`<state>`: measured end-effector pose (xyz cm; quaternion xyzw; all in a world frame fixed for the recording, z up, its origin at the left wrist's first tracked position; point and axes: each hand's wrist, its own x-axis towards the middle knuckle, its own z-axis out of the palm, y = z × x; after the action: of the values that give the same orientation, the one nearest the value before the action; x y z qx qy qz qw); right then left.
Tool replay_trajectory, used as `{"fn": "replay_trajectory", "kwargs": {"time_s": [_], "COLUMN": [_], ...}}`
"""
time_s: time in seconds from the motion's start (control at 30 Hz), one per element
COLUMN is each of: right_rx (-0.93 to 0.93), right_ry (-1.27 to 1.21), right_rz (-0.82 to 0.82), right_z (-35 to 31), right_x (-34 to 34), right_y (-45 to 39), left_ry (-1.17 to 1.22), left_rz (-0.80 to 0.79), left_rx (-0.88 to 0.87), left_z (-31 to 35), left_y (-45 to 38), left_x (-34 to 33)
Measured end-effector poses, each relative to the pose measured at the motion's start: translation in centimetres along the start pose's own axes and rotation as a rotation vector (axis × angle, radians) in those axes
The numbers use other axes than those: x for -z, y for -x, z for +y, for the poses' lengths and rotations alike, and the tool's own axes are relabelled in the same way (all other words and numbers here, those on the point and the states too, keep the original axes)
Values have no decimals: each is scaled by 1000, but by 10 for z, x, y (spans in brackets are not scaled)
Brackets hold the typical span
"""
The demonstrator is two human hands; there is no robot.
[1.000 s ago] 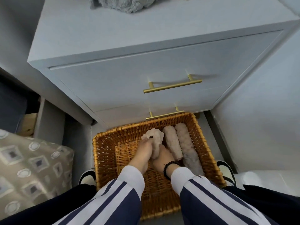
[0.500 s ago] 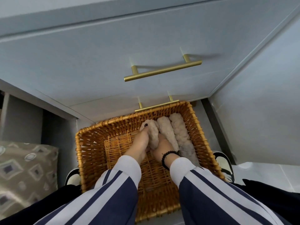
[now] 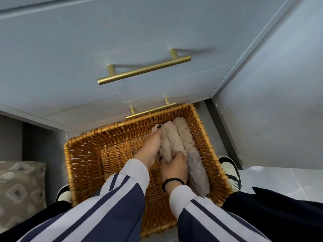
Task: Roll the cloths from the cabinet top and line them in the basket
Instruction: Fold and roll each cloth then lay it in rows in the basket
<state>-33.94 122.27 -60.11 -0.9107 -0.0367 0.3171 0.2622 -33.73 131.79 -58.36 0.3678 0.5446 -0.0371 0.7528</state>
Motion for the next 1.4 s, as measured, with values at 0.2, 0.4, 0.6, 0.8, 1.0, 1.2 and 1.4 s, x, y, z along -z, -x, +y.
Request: {"fn": "replay_trajectory", "kwargs": {"time_s": [0.2,0.4,0.6,0.8,1.0,1.2,1.4], "right_rx": [-5,11,2,-2,43,119,218], "right_ry": [-78,-96,-87,-97,-151,-182,-221], "right_rz": [-16,-41,-13,7,33,55,61], "right_z": [8,8,5,-12,-27,-42,-54], "right_x": [6,4,7,17,47,95,132], "right_y": [-13,-12,0,12,30,53,81], "left_ry": [-36,-24,-9,-24,3,-24,-106], "left_rz": [-18,35,51,96,161,140,131], "left_rx": [-12,-10,-12,-35,-97,-184,-277], "left_z": [-5,-4,-9,-6,17,32,36], "left_y": [-4,-3,5,30,71,121,181], "left_x": [-6,-8,5,17,32,49,60]}}
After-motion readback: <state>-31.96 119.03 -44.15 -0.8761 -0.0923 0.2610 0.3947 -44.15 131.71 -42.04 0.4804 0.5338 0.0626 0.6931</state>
